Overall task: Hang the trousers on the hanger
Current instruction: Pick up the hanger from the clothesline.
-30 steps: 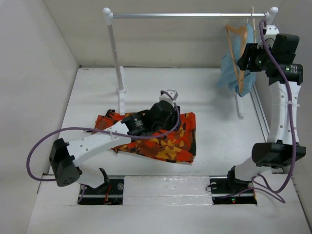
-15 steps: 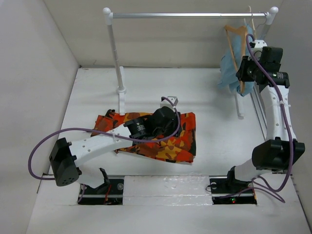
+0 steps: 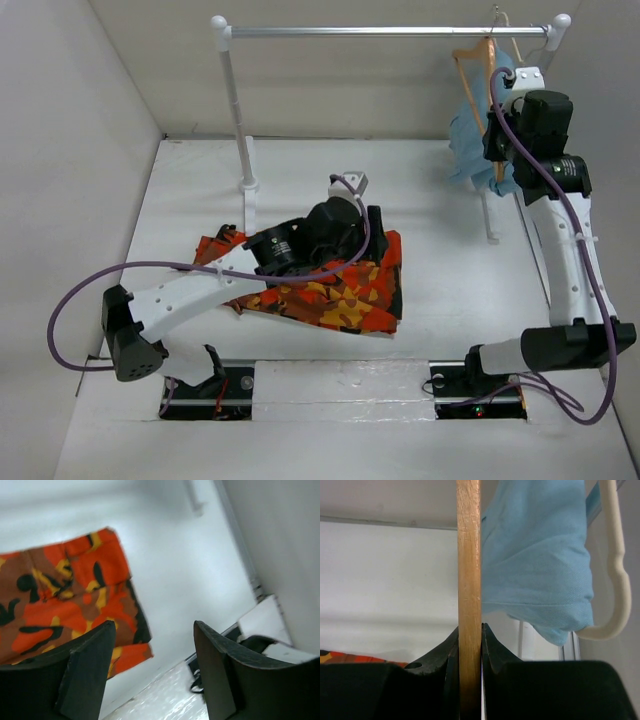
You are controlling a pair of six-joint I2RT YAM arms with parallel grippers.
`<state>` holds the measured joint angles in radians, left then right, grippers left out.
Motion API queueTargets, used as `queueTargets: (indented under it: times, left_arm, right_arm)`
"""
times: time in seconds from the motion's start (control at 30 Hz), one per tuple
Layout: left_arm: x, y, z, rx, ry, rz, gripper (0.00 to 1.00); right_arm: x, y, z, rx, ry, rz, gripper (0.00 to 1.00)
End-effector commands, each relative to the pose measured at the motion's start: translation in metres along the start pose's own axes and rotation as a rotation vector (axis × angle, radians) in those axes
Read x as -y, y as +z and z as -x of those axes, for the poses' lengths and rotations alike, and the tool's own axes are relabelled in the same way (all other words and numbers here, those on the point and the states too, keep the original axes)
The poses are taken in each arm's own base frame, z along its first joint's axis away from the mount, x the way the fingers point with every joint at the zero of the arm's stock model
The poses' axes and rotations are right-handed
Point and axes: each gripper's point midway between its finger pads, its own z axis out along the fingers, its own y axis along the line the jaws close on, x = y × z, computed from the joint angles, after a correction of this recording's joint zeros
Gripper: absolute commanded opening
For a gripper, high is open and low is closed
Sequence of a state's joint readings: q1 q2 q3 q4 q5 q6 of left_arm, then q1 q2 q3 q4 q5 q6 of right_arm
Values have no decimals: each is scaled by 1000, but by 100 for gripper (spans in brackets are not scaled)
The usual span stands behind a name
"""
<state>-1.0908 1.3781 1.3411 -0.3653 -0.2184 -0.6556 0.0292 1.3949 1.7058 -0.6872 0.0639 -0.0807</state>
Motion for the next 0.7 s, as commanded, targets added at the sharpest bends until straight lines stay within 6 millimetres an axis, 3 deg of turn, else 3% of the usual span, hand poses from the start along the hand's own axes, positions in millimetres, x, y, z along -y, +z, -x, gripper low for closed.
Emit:
queueTargets:
  times: [0.0,0.07,0.1,0.23,0.27,0.37,0.4,0.5,0.53,0.67]
  left_arm:
    - [32,-24,54,122,-16,-82,60]
    - [52,-34,76,155,-19,-134,63]
    - [58,-36,82,165,-18,-150,64]
    - [89,-43,108,193,-17,-234,67]
    - [95,-42,124,221,-29,-249,69]
    - [114,-38,145,243,-53,-326,70]
    - [116,-36,151,253,-60,-338,71]
    - [130,-24,165,269,-64,-365,72]
    - [131,-6,159,245,-56,-356,72]
    - [142,19,160,228,-56,-363,73]
  right_arm:
    - [10,-49,71,255,7,-68,0]
    - [3,-50,62,251,2,-55,0]
    - [4,-59,61,267,5,-60,0]
    - [-8,-61,46,275,-3,-15,0]
    - [-10,-59,36,239,0,-8,0]
    - [-14,-64,19,229,12,15,0]
    - [-18,-60,3,197,12,31,0]
    - [-34,-73,-12,183,26,111,0]
    - [-38,-75,-23,166,33,129,0]
    - [-58,-85,-53,113,39,217,0]
